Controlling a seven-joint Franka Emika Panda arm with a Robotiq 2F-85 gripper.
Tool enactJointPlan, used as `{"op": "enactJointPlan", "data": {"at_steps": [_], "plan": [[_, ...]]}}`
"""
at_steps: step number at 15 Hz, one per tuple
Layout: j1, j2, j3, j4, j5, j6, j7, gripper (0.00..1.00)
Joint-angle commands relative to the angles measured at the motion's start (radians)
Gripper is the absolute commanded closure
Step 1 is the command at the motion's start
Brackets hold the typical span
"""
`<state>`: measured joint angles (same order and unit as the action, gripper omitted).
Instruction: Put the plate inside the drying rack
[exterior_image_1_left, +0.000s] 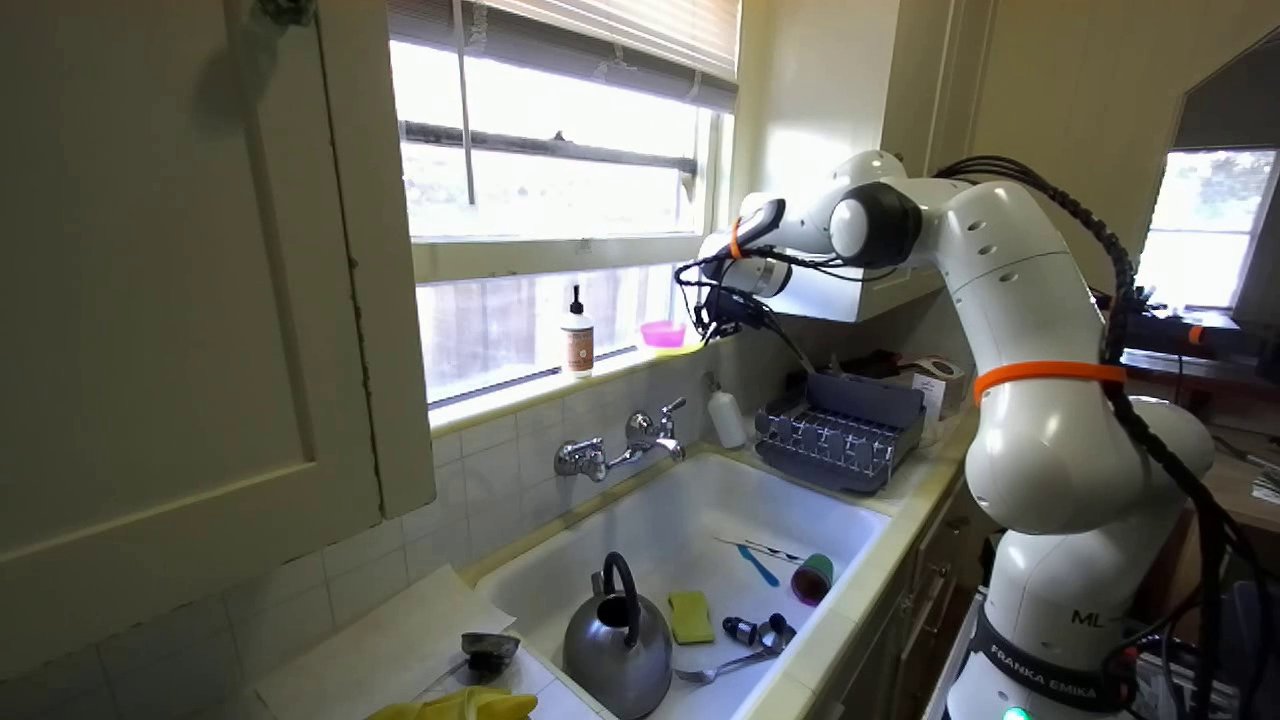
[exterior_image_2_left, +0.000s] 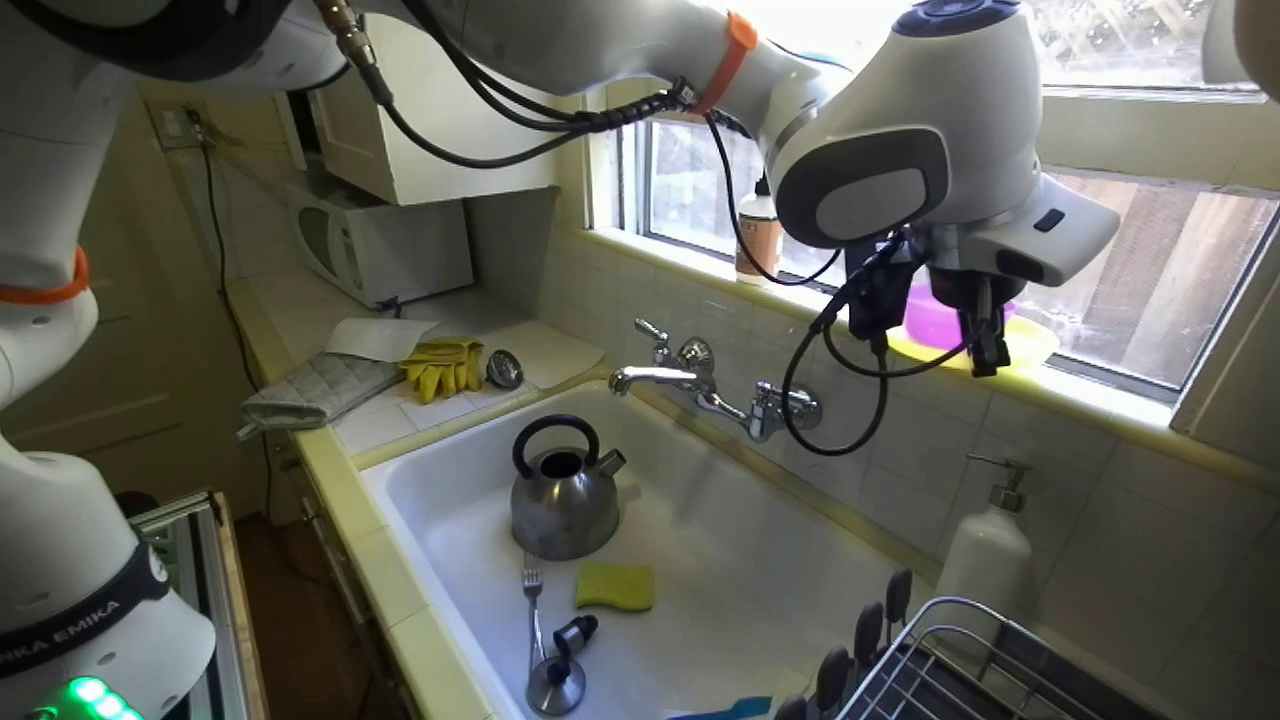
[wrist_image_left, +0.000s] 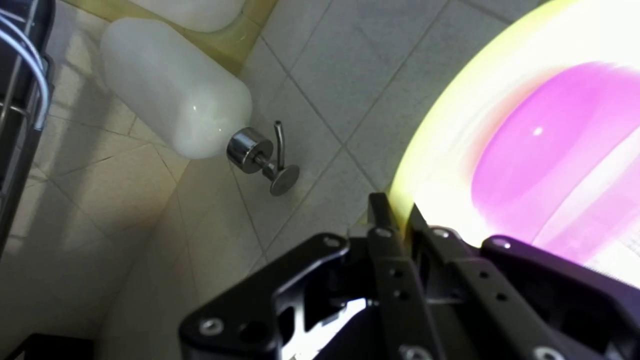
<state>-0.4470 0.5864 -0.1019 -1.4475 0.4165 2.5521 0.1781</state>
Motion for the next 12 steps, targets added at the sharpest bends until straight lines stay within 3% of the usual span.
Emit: {"op": "enactJointPlan", "data": {"at_steps": [1,6,12], "plan": [[-0.025,0.006,0.028,-0.015,0.061,0.001,-0.053,0.98],[-0.067,-0.012,0.073,-0.032,0.147,0.002,-0.146,0.98],[-0.068,-0.038,0.067,-0.072,0.193,0.007,-0.176,0.98]]}}
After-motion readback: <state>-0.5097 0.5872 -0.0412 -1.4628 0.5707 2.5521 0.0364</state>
